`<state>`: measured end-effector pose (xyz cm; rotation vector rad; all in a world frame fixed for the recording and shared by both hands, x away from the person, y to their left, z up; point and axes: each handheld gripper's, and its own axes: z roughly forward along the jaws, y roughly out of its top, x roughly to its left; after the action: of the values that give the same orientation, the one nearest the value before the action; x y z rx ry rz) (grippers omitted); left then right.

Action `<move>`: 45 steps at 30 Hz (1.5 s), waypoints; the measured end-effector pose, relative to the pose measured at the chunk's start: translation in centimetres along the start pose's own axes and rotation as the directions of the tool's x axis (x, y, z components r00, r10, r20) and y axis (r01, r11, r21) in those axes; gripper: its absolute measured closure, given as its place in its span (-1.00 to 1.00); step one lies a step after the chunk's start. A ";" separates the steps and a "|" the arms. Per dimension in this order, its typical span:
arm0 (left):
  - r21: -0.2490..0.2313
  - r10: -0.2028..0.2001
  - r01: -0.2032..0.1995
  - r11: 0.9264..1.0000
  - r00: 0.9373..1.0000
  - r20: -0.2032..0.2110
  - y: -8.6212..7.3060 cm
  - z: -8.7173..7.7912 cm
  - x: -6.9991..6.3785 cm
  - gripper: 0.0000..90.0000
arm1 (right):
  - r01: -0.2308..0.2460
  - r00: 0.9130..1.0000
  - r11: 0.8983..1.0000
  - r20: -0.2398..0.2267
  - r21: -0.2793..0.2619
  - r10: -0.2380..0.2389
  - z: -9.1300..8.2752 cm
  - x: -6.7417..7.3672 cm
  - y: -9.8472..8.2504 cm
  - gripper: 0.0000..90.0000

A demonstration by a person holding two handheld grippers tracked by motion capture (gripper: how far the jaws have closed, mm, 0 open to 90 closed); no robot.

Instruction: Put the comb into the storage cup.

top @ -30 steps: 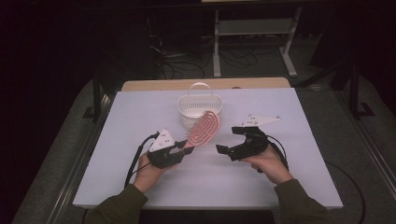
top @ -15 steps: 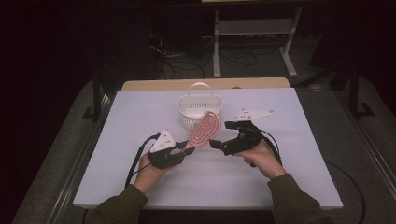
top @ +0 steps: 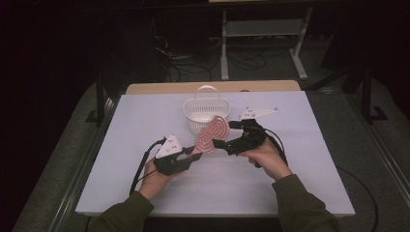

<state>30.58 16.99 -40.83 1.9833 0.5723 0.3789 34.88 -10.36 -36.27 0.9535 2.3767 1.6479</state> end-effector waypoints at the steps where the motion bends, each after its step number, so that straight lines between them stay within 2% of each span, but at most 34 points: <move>1: 0.000 0.000 0.000 1.000 1.000 0.001 0.0 0.0 0.0 0.56 | 0.006 1.000 1.000 0.001 -0.004 -0.006 0.1 0.0 0.2 -1.00; 9: -0.005 -0.002 0.002 1.000 1.000 -0.005 0.0 -0.1 0.0 0.56 | 0.024 1.000 1.000 0.008 0.001 -0.024 0.8 0.1 1.1 -1.00; 16: -0.009 0.002 -0.002 1.000 1.000 -0.010 0.0 -0.1 0.0 0.56 | 0.019 1.000 1.000 -0.004 0.003 -0.019 1.7 0.1 1.6 -0.97; 21: -0.013 0.003 -0.003 1.000 1.000 -0.015 0.0 -0.2 0.0 0.56 | 0.010 1.000 1.000 -0.013 0.004 -0.010 2.2 0.4 1.6 -0.86; 29: -0.018 0.007 -0.007 1.000 1.000 -0.020 0.0 -0.2 0.0 0.56 | 0.001 1.000 1.000 -0.014 0.010 -0.001 2.1 0.4 1.3 -0.70; 37: -0.012 0.013 -0.014 1.000 1.000 -0.021 -0.2 0.0 -0.1 0.56 | -0.017 1.000 1.000 -0.023 -0.001 0.017 2.0 0.3 1.3 -0.38; 45: -0.014 0.016 -0.017 1.000 0.999 -0.029 -0.2 0.0 -0.1 0.56 | -0.036 0.998 0.999 -0.044 0.005 0.037 2.1 0.2 1.2 -0.28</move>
<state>30.44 16.97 -41.00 1.9724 0.5704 0.4211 36.08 -8.24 -36.05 0.9773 2.4052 1.6947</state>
